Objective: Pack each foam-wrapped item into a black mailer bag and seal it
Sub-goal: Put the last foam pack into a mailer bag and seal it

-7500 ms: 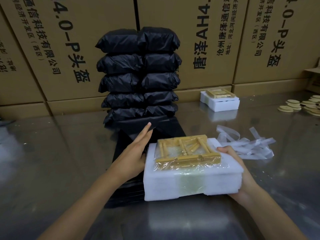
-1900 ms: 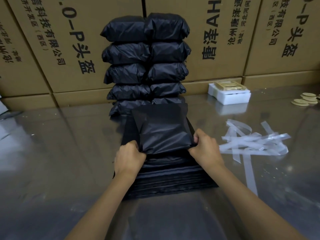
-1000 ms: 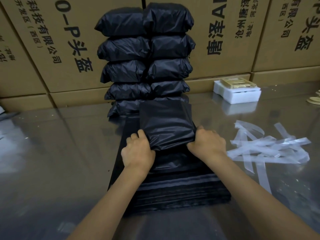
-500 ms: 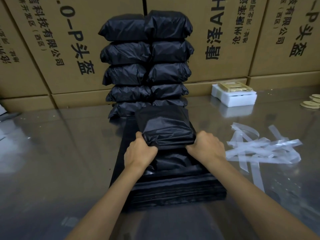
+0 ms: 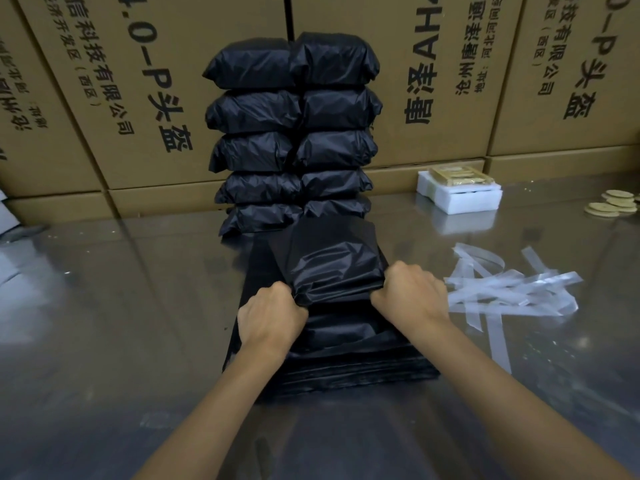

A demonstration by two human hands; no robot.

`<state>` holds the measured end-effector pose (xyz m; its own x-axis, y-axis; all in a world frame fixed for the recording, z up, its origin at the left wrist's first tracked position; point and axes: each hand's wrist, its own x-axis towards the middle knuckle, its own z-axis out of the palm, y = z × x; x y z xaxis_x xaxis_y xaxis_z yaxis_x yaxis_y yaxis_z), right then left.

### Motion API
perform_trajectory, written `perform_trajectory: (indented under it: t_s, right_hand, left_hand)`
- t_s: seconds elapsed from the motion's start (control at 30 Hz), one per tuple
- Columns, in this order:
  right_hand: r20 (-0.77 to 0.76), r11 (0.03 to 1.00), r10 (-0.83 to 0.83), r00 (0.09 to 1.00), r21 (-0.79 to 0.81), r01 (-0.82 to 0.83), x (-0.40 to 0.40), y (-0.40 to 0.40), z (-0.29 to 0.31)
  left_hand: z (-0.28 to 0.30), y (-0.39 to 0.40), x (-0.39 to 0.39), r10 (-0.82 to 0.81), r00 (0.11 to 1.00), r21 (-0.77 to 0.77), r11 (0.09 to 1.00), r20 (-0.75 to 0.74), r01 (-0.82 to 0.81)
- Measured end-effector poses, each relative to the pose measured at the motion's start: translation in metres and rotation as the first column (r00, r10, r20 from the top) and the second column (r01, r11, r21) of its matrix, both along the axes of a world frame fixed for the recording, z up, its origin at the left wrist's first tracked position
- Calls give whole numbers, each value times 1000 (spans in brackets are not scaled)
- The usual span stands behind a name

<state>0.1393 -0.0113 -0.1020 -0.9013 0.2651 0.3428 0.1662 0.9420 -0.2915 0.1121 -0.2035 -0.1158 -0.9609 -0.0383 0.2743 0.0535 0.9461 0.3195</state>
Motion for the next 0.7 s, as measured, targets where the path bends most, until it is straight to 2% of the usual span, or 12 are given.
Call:
perform_trajectory:
  t_s: [0.1,0.2,0.33,0.47,0.6,0.7]
  right_hand:
    - [82,999,36,996,12,-37,13,-3,-14]
    - [79,996,71,994,49,-75,27,2,-29]
    - [-53,982,167,985,94,-161,44,14,-39]
    - [-160,952,304,939,73,-296,63,22,-42]
    - [-189,940,340,921,100,-326,73,34,-43]
    - [-261,951,283,923,-52,-306,77,41,-40]
  left_hand:
    - [-6,-5,4,-41,995,10,999,88,40]
    - [-12,-16,13,-87,995,-32,996,47,89]
    - [-19,-34,28,-238,960,-49,971,-148,233]
    - [-20,-46,35,-365,915,-56,931,-170,361]
    - [-19,-60,39,-436,885,-37,899,-165,436]
    - [-18,-73,43,-483,861,20,870,-157,492]
